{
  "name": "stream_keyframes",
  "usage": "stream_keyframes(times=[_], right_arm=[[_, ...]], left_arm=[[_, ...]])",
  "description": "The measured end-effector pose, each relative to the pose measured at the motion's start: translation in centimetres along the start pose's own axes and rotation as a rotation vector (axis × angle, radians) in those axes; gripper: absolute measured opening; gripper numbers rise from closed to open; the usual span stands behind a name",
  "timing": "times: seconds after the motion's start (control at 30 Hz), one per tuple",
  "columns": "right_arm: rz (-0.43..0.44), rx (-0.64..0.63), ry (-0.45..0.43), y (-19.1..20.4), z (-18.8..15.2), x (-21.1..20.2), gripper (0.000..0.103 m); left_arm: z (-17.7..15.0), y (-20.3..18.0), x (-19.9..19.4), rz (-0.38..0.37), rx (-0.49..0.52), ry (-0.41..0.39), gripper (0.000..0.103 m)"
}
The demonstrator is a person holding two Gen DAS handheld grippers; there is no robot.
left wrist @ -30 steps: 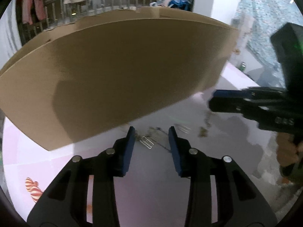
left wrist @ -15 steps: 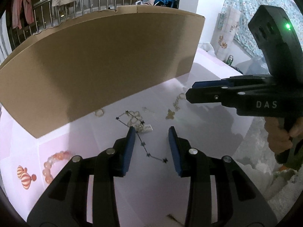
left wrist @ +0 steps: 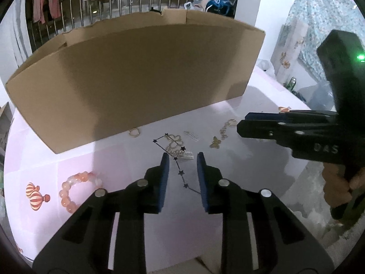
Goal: Organize jewelry
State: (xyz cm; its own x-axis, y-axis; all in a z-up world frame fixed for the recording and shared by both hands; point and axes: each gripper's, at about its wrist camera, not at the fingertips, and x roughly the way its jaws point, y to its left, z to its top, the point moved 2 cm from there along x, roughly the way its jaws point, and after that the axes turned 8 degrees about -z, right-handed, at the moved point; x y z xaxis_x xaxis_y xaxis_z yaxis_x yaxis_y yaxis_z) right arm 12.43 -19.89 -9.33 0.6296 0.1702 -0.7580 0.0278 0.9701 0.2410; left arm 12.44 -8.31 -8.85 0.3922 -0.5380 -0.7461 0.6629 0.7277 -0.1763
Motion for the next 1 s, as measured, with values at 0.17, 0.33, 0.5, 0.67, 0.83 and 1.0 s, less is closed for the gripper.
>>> stream_keyframes(times=[0.17,0.33,0.5,0.67,0.83,1.0], right_arm=[[0.003,0.008,-0.001,-0.1,-0.1,0.0,0.026],[0.003,0.012,-0.003,-0.2,-0.1,0.1,0.026],[0.002,0.019,-0.009,-0.5,-0.1,-0.1,0.026],[0.003,0.022,-0.013,-0.6,0.0,-0.2,0.026],[0.005,0.014,-0.020,-0.5,0.0,-0.4,0.026],[0.012,0.008,-0.016,-0.4,0.0,-0.3,0.026]], left_arm=[[0.4,-0.6,1.0,0.027,0.016,0.021,0.023],[0.5,-1.4,1.5,0.068,0.037,0.023,0.023],[0.4,-1.3,1.5,0.076,0.036,0.022,0.015],[0.3,-1.1,1.2,0.075,0.038,0.028,0.000],[-0.1,-0.7,0.5,0.058,0.017,0.029,0.000],[-0.5,-0.4,-0.5,0.075,0.017,0.022,0.000]])
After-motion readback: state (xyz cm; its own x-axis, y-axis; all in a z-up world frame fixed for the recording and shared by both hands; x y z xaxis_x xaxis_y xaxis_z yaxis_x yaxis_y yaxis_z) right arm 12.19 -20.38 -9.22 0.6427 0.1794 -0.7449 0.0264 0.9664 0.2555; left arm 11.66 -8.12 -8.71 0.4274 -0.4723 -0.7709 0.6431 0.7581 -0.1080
